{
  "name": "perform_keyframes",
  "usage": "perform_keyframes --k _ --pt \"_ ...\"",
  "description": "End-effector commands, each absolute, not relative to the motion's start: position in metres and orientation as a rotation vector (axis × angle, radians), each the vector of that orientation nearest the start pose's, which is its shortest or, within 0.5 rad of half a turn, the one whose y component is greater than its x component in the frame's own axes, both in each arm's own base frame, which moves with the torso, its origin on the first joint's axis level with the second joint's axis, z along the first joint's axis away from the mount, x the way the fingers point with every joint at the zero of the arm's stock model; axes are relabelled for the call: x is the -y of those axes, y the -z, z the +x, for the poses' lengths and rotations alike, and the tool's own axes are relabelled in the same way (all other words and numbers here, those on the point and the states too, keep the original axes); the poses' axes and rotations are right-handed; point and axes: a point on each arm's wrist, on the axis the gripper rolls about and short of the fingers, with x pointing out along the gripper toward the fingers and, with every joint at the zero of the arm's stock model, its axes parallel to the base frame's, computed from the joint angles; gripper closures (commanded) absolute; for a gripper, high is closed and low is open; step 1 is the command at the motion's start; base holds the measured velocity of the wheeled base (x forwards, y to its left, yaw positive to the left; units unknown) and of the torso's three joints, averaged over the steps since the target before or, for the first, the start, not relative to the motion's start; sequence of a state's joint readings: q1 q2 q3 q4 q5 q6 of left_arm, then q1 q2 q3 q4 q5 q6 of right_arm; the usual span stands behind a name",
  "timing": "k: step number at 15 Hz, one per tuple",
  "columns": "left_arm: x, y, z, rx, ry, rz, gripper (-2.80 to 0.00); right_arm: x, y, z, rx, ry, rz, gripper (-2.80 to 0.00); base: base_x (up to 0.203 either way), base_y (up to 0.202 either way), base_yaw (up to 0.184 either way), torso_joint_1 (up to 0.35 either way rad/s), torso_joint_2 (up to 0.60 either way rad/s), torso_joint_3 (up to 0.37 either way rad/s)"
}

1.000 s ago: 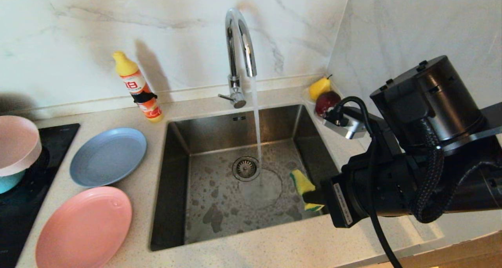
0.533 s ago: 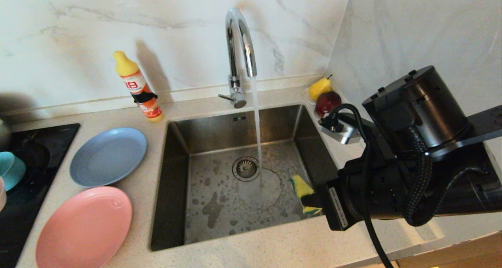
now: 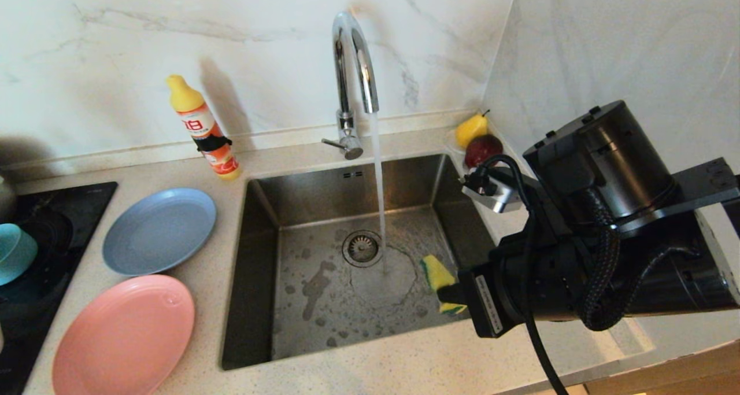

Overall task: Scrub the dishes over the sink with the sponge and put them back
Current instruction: Place the bowl on the table

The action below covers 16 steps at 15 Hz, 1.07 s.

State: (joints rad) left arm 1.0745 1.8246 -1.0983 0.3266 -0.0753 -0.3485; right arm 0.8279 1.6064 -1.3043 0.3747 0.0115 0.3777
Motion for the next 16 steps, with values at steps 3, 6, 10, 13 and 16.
perform_keyframes --k 3,6,10,13,16 --pt "-0.294 -0.116 0.151 -0.749 -1.071 -0.925 0.0 -0.207 -0.254 0.19 -0.784 -0.668 0.067 0.0 0.0 0.0 0.0 0.0 0.0 0.0" --pt "-0.302 -0.115 0.153 -0.679 -0.981 -0.943 0.0 -0.208 -0.254 0.19 -0.783 -0.668 0.067 0.0 0.0 0.0 0.0 0.0 0.0 0.0" --pt "-0.31 -0.113 0.157 -0.654 -0.893 -0.983 0.0 -0.207 -0.255 0.19 -0.78 -0.67 0.067 0.0 0.0 0.0 0.0 0.0 0.0 0.0" --pt "-0.325 -0.108 0.157 -0.649 -0.902 -0.996 0.0 -0.207 -0.256 0.189 -0.777 -0.669 0.068 0.0 0.0 0.0 0.0 0.0 0.0 0.0" --pt "-0.33 -0.106 0.155 -0.649 -0.907 -0.992 0.0 -0.207 -0.257 0.19 -0.775 -0.671 0.068 0.0 0.0 0.0 0.0 0.0 0.0 0.0"
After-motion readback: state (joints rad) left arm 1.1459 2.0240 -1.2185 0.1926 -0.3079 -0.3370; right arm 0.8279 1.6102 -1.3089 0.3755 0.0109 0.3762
